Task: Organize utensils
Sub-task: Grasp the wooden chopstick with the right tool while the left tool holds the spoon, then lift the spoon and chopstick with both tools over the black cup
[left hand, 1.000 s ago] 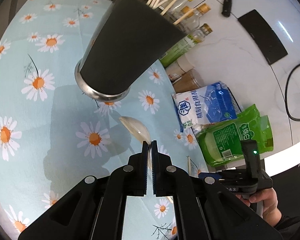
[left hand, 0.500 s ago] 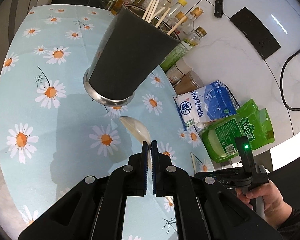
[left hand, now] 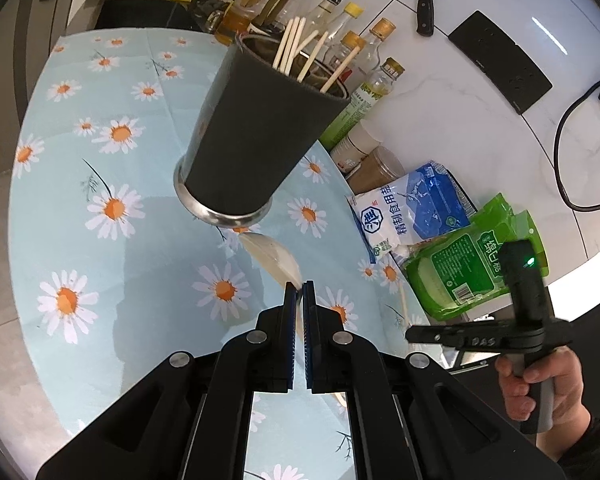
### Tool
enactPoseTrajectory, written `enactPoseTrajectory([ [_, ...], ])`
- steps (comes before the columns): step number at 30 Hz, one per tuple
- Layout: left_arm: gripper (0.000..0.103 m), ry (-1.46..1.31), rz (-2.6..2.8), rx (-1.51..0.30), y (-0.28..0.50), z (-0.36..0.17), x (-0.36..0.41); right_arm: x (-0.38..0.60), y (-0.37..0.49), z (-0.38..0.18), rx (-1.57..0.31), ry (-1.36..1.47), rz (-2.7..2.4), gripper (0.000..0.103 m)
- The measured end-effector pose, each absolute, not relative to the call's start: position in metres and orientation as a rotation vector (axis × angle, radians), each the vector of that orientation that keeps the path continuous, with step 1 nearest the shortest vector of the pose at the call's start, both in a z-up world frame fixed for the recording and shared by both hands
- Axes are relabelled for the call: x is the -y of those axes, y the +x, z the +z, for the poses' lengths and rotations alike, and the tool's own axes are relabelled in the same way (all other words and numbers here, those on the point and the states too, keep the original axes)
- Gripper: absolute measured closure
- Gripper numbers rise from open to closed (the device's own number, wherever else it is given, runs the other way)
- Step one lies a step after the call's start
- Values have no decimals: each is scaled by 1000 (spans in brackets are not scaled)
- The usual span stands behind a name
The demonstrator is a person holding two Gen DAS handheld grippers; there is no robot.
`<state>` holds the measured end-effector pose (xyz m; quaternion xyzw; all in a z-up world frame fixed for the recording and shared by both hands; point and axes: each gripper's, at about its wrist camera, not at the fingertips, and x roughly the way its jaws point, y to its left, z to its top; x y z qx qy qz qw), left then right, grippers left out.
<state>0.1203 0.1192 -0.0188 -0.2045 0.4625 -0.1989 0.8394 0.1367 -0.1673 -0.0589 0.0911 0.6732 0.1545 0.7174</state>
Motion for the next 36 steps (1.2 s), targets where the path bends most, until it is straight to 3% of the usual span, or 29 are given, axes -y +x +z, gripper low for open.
enactPoseTrajectory([
  [17,101,-368,-229,-840,120,55,-118,127,203,29,-1161,246,833,97],
  [36,101,-189,-10,-632,174,144,-93,132,272,124,-604,345,1027,97],
])
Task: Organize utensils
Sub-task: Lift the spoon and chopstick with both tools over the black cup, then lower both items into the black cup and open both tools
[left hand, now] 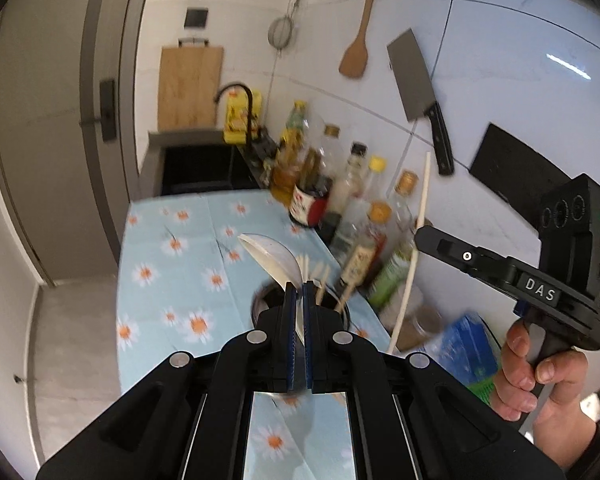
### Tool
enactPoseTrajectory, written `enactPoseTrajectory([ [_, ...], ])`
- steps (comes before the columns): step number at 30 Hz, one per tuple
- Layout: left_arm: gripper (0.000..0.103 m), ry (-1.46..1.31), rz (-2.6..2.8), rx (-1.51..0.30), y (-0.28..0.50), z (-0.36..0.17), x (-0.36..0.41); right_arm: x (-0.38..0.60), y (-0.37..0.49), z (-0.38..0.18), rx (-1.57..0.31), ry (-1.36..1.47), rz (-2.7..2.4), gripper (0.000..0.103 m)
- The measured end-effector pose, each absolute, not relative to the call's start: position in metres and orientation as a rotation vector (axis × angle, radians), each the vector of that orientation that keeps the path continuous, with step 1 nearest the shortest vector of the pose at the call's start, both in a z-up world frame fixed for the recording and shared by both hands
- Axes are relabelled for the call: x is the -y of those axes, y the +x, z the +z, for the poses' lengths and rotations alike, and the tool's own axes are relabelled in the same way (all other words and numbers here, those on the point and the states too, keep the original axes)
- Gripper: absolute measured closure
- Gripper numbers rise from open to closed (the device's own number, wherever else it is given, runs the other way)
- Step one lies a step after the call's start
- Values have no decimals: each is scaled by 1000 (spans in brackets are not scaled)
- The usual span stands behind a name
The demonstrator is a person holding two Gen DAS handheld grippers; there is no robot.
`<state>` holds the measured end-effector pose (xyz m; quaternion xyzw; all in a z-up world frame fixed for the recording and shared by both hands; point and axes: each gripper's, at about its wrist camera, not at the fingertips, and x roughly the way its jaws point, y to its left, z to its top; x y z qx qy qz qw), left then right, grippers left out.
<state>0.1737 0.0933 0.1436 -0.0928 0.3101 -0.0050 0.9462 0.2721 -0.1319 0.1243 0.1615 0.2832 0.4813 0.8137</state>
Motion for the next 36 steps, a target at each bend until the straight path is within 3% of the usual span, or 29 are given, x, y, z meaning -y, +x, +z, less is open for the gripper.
enactPoseTrajectory([
  [8,101,-89,55,-552,201,156,-89,119,291,140,-472,335,979,97],
  [36,101,29,43,-583,241,109,-71,81,325,93,-531,256,945,97],
])
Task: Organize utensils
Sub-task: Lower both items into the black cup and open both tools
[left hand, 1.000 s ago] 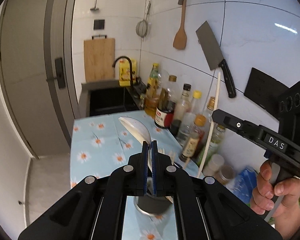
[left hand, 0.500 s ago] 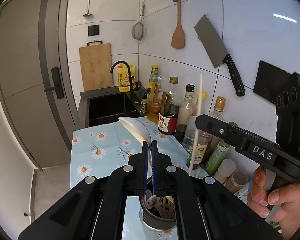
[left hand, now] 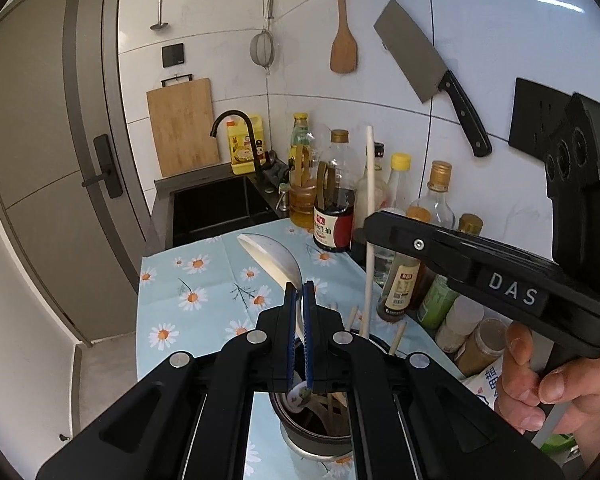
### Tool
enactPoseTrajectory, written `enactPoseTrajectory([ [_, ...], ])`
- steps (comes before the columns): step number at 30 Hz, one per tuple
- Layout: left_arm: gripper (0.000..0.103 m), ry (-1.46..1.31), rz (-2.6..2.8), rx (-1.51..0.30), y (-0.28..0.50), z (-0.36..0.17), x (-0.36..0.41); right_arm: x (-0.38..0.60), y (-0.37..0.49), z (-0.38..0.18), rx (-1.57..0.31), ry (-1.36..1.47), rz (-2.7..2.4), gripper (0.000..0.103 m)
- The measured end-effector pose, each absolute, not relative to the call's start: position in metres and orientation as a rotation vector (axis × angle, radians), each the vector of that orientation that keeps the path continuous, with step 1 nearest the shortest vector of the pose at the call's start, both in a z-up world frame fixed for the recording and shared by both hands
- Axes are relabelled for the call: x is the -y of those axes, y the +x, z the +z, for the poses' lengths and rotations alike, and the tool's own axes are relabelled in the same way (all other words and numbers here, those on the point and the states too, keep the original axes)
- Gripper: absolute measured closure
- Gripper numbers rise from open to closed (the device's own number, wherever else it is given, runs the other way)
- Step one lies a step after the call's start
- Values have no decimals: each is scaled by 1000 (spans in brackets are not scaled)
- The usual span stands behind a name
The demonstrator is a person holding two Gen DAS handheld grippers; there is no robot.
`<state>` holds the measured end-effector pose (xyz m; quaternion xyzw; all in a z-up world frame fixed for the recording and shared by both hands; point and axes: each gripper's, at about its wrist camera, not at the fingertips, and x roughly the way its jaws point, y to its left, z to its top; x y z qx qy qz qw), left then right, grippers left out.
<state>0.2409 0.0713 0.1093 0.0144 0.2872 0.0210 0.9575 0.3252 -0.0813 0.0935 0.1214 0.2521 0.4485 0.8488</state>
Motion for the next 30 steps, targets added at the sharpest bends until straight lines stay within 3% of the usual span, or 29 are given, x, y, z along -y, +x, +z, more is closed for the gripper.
enactPoseTrajectory([
  [12,99,-51,42,-690,248,82,-78,71,326,70,-583,237,942,97],
  [14,98,-72,39,-701,246,79,-80,69,323,66,-597,229,947,93],
  [16,98,-94,35,-707,242,78,-81,70,322,64,-609,231,947,76],
  [18,83,-106,36,-706,239,77,-82,72,319,64,-609,231,941,76],
  [19,81,-114,37,-703,237,78,-83,73,317,64,-608,227,938,76],
  [23,81,-139,32,-686,227,84,-86,80,311,68,-603,217,926,76],
  [30,79,-166,24,-649,206,95,-86,93,290,81,-581,186,916,66],
])
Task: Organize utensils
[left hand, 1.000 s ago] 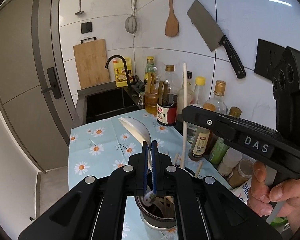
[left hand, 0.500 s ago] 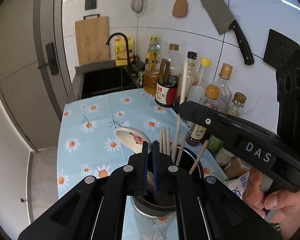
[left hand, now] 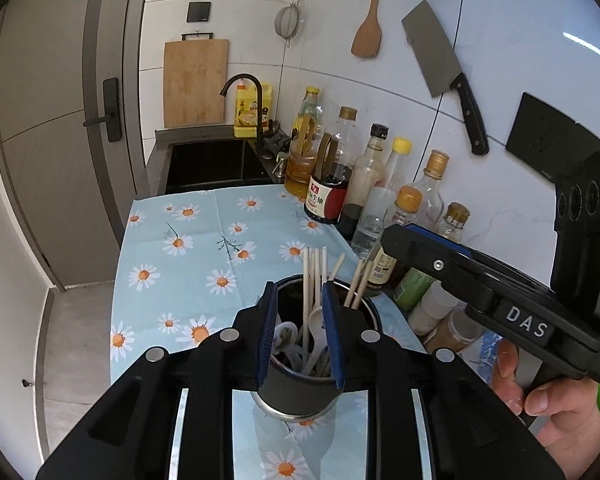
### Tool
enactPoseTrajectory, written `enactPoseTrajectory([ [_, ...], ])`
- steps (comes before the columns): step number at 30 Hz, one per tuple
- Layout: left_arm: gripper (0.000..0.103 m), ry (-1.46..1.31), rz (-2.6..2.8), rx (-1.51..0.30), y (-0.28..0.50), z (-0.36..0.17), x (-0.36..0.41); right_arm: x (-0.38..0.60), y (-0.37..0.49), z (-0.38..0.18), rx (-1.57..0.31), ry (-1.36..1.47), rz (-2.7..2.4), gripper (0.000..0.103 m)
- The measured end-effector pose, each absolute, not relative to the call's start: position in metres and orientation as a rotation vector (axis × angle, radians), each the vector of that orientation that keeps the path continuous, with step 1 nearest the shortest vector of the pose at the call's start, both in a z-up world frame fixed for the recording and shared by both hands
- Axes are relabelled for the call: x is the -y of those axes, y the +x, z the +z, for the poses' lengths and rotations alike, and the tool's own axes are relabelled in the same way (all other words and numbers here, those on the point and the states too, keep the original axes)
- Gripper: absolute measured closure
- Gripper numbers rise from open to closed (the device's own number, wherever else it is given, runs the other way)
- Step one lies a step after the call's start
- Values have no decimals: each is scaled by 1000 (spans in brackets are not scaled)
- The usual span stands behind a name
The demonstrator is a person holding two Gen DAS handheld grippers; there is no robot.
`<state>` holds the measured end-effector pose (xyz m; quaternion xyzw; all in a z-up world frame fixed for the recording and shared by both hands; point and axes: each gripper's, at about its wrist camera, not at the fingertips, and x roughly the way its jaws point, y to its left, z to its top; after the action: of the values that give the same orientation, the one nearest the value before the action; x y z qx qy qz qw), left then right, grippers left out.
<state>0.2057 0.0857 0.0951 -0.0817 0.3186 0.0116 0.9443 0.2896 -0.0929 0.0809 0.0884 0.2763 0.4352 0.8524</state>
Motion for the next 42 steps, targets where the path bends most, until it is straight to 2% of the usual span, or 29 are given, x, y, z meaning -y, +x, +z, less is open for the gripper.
enactPoseTrajectory([
  [2,73,-181,17,-640,197,97,-86,97,280,87,-570,169,910,61],
  [4,72,-189,10,-629,188,98,-85,100,269,93,-558,148,894,53],
  [8,72,-204,-1,-612,166,97,-88,105,247,101,-535,104,872,47],
  [10,70,-205,0,-608,156,97,-91,108,235,105,-523,82,857,38],
  [12,52,-220,-2,-590,146,98,-96,109,223,108,-513,65,846,31],
  [16,33,-236,2,-563,124,95,-110,110,201,113,-502,43,824,7],
  [18,14,-242,5,-557,115,92,-116,110,190,113,-502,30,814,5],
  [20,7,-241,-13,-540,104,87,-121,108,179,111,-509,9,804,5],
  [34,7,-162,-51,-595,43,32,-102,145,112,62,-549,-39,716,5],
  [42,7,-154,-24,-601,16,22,-67,176,99,32,-582,-72,735,5],
])
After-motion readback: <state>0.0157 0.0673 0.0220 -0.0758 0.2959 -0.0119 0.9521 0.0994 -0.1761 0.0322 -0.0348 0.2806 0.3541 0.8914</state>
